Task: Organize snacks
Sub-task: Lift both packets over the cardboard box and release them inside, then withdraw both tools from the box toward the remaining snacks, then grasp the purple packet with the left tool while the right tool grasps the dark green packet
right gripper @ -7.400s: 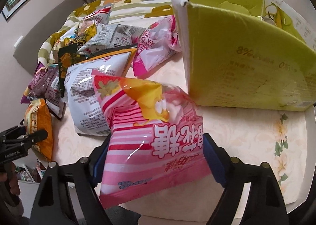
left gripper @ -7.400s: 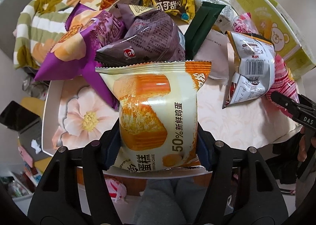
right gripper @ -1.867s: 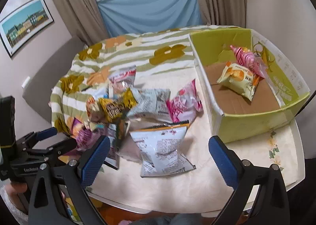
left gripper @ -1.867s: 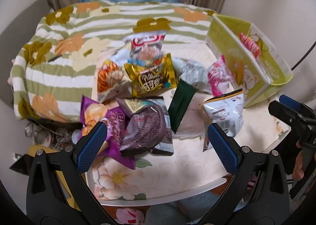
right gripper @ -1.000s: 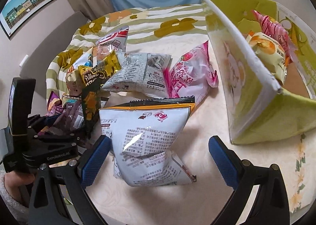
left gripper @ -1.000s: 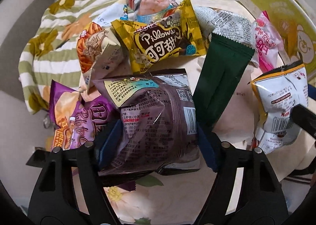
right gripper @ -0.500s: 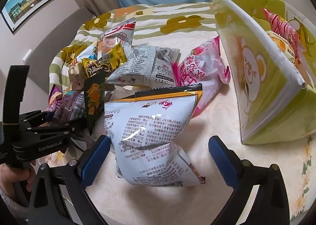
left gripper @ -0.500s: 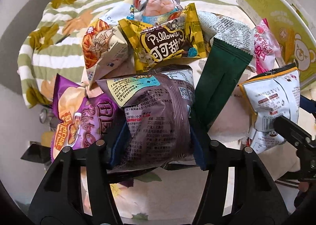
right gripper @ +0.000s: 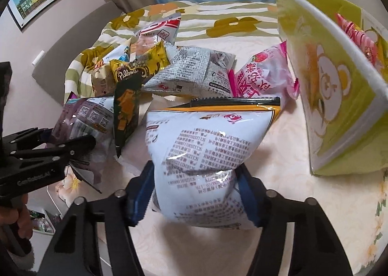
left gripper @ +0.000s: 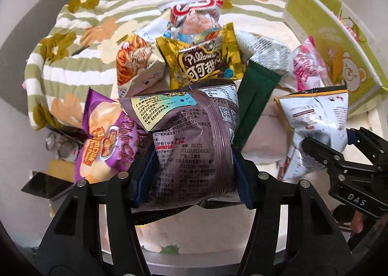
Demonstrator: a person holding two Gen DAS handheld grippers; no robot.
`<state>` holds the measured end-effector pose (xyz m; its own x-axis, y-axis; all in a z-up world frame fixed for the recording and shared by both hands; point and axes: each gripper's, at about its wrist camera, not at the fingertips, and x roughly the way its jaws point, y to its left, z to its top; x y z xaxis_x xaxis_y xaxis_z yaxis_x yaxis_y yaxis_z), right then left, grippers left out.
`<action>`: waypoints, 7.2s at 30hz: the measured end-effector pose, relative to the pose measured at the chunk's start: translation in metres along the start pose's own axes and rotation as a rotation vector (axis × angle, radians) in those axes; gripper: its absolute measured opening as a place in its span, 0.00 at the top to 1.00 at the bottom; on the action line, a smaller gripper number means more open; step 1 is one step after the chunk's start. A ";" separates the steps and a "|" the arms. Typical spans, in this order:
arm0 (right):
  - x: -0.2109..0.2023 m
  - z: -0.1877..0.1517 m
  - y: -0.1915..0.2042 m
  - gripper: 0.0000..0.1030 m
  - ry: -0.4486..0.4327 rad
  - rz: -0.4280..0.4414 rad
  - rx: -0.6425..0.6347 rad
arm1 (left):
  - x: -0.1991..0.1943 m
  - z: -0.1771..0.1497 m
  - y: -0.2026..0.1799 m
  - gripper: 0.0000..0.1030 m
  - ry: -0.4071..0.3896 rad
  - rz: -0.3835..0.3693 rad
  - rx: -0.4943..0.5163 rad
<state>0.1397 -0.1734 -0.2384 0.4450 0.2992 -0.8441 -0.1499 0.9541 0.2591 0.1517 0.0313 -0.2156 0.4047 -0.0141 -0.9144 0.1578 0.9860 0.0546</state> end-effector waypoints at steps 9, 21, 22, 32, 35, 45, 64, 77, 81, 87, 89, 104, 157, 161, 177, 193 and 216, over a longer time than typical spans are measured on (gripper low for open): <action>-0.044 0.005 0.012 0.47 -0.080 -0.038 -0.005 | -0.053 0.001 0.005 0.48 -0.097 -0.042 0.004; -0.138 0.019 0.025 0.47 -0.214 -0.111 0.064 | -0.130 0.035 0.009 0.48 -0.293 -0.192 0.043; -0.147 0.021 0.023 0.47 -0.223 -0.118 0.083 | -0.135 0.040 0.006 0.48 -0.306 -0.210 0.051; -0.216 0.040 -0.021 0.47 -0.349 -0.206 0.157 | -0.169 0.078 -0.052 0.48 -0.385 -0.306 0.120; -0.228 0.045 -0.044 0.47 -0.363 -0.217 0.182 | -0.169 0.090 -0.079 0.48 -0.387 -0.325 0.117; -0.233 0.072 -0.145 0.47 -0.317 -0.204 0.210 | -0.132 0.135 -0.189 0.48 -0.325 -0.348 0.112; -0.195 0.099 -0.252 0.47 -0.152 -0.085 0.123 | -0.037 0.144 -0.293 0.05 -0.142 -0.219 0.013; -0.171 0.098 -0.235 0.47 -0.080 0.018 0.050 | -0.059 0.119 -0.259 0.05 -0.175 -0.151 -0.074; -0.161 0.100 -0.232 0.47 -0.060 0.035 0.047 | -0.067 0.116 -0.258 0.05 -0.194 -0.126 -0.071; -0.149 0.094 -0.237 0.30 -0.023 0.023 0.076 | -0.067 0.111 -0.260 0.05 -0.180 -0.129 -0.065; -0.151 0.089 -0.238 0.08 -0.053 0.010 0.078 | -0.069 0.109 -0.261 0.05 -0.187 -0.130 -0.056; -0.178 0.072 -0.228 0.01 -0.121 -0.056 0.006 | -0.093 0.104 -0.268 0.05 -0.245 -0.132 -0.017; -0.035 0.039 0.089 0.01 -0.060 -0.047 0.021 | -0.013 -0.009 0.108 0.05 -0.015 -0.076 -0.051; -0.023 0.031 0.093 0.01 -0.040 -0.075 0.056 | 0.007 -0.008 0.103 0.05 0.000 -0.099 -0.017; 0.020 0.029 0.092 0.27 0.010 -0.112 0.035 | 0.037 -0.002 0.079 0.11 -0.034 -0.025 0.064; 0.041 0.045 0.085 0.54 0.007 -0.052 0.047 | 0.036 -0.001 0.060 0.30 -0.026 -0.006 0.094; 0.038 0.053 0.075 0.91 0.016 0.053 0.096 | 0.012 0.006 0.072 0.33 -0.039 -0.044 0.022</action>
<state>0.1924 -0.0898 -0.2265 0.4240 0.3500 -0.8353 -0.0870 0.9338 0.3471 0.1734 0.1007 -0.2201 0.4314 -0.0643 -0.8999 0.1959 0.9803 0.0239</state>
